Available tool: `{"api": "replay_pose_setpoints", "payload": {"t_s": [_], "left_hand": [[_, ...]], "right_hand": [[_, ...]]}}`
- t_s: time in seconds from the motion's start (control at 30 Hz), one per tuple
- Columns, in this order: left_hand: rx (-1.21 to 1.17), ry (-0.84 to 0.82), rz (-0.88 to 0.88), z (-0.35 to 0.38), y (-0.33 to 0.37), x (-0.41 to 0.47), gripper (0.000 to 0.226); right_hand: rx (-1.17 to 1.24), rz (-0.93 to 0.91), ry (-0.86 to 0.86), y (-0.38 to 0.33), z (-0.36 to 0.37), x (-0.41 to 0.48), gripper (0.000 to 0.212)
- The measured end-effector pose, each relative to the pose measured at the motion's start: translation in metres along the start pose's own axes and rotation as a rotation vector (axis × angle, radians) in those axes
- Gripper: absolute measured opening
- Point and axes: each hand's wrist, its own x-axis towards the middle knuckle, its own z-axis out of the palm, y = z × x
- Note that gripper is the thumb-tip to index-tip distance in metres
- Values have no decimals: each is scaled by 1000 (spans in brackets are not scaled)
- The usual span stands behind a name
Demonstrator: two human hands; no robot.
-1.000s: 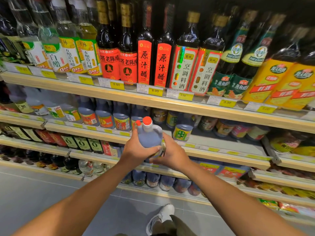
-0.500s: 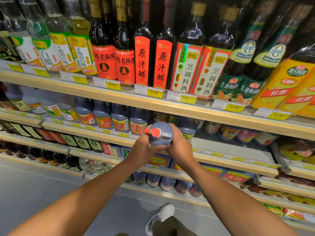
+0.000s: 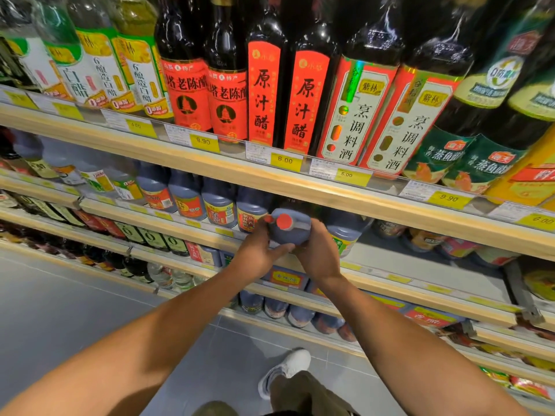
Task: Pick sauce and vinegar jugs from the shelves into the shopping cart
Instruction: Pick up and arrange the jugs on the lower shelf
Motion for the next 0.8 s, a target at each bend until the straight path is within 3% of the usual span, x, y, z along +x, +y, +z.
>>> {"api": "replay_pose_setpoints", "payload": {"t_s": [0.1, 0.23, 0.37, 0.53, 0.8], "left_hand": [[-115, 21, -39, 1, -5, 10, 76], [-108, -11, -40, -3, 10, 14, 45], [-83, -132, -91, -5, 12, 18, 61], [-24, -140, -125, -7, 5, 28, 61], [-70, -134, -212, -1, 7, 35, 74]], "right_hand": [[4, 27, 2, 3, 4, 4, 38], [-4, 96, -71, 1, 0, 14, 43], [44, 280, -204, -3, 4, 27, 38], [12, 245, -254, -6, 3, 38, 42], [-6, 387, -296, -8, 7, 45, 49]]}}
